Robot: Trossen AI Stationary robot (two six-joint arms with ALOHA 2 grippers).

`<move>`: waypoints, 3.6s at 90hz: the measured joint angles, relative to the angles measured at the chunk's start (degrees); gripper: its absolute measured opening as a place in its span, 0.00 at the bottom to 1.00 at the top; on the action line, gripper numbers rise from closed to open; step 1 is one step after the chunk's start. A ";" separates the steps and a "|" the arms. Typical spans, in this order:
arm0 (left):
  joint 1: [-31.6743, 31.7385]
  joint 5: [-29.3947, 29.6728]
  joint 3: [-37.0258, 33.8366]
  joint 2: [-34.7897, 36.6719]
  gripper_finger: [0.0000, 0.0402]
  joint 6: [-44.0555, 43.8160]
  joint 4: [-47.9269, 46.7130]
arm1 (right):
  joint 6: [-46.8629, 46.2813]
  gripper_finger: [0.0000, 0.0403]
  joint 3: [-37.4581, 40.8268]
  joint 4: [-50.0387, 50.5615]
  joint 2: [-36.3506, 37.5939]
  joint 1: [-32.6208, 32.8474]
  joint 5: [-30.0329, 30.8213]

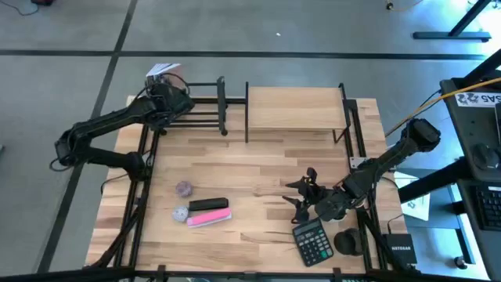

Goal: Stock shelves
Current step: Remove the brown book from the book holder

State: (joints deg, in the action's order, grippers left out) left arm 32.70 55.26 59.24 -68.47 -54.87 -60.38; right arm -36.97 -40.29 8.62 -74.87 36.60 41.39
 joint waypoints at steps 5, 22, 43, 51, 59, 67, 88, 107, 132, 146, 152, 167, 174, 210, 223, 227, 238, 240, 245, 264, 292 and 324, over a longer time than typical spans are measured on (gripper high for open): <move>0.01 -0.19 0.00 -0.95 0.53 0.00 0.00 | 0.00 0.48 0.00 0.02 0.00 0.00 0.00; 0.03 -0.69 -0.02 -3.10 0.53 -0.17 0.17 | 0.00 0.48 0.00 0.00 0.00 0.00 0.00; -0.01 -1.32 -0.02 -3.19 0.53 0.87 1.55 | 0.00 0.48 0.00 0.02 0.00 0.00 0.04; -0.01 -1.60 -0.02 -3.17 0.53 1.08 2.52 | 0.00 0.48 0.00 0.02 0.00 0.00 0.04; -0.01 -2.09 0.72 -3.03 0.53 2.57 4.00 | 0.00 0.48 0.00 0.02 0.00 0.00 0.07; -0.03 -2.16 2.71 -2.97 0.53 4.88 5.44 | 0.00 0.48 0.00 0.02 0.00 0.00 0.09; -0.12 -2.62 8.78 -2.92 0.53 12.03 6.30 | 0.02 0.48 0.00 0.02 0.00 0.00 0.13; 1.00 -8.85 15.89 -3.58 0.52 27.92 13.80 | 2.45 0.48 0.00 -0.30 0.00 -0.03 0.15; 4.94 -18.53 25.22 -10.97 0.44 45.28 15.27 | 5.71 0.48 0.00 -2.69 0.00 -3.83 -5.04; 6.99 -22.00 25.62 -16.05 0.41 51.86 15.08 | 5.86 0.48 0.02 -2.71 0.00 -5.66 -6.58; 7.71 -23.17 25.62 -17.98 0.40 54.67 15.02 | 5.95 0.48 0.02 -2.69 0.00 -5.66 -6.73; 9.05 -22.83 25.62 -21.36 0.40 60.37 15.04 | 7.35 0.48 0.01 -2.69 -0.01 -5.62 -7.62; 9.15 -20.78 25.62 -21.84 0.40 60.58 15.25 | 7.51 0.48 0.00 -2.69 -0.02 -5.64 -8.00; 14.05 -23.96 27.61 -21.90 0.57 55.08 12.26 | 9.17 0.48 0.00 -2.69 -0.01 -5.64 -8.00; 15.16 -25.46 27.61 -21.90 0.67 55.81 12.29 | 9.15 0.48 0.00 -2.69 0.00 -5.64 -8.00; 15.15 -25.35 27.61 -21.90 0.69 56.97 12.36 | 9.18 0.48 0.00 -2.69 0.00 -5.64 -8.00; 14.24 -22.70 27.61 -21.87 0.70 59.58 13.78 | 9.23 0.48 0.00 -2.69 -0.02 -5.64 -8.00; 13.99 -21.99 27.61 -21.85 0.70 60.22 14.06 | 9.36 0.48 0.02 -2.69 -0.02 -5.64 -8.00; 13.58 -20.53 27.61 -21.83 0.70 61.64 14.88 | 9.91 0.48 0.00 -2.73 0.00 -5.64 -8.00; 15.24 -19.74 27.60 -21.92 0.70 62.27 13.92 | 10.28 0.48 0.01 -2.80 -0.02 -5.64 -8.02; 18.92 -25.50 25.74 -21.92 0.70 56.10 12.65 | 10.29 0.48 0.00 -2.79 -0.01 -5.64 -8.59; 19.27 -28.82 25.59 -21.98 0.69 54.37 8.26 | 10.29 0.48 0.00 -2.88 -0.02 -5.64 -8.53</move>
State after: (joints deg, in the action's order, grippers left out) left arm 51.96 26.44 84.84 -90.45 -0.50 -52.12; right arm -26.68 -40.29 5.74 -74.89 30.96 32.86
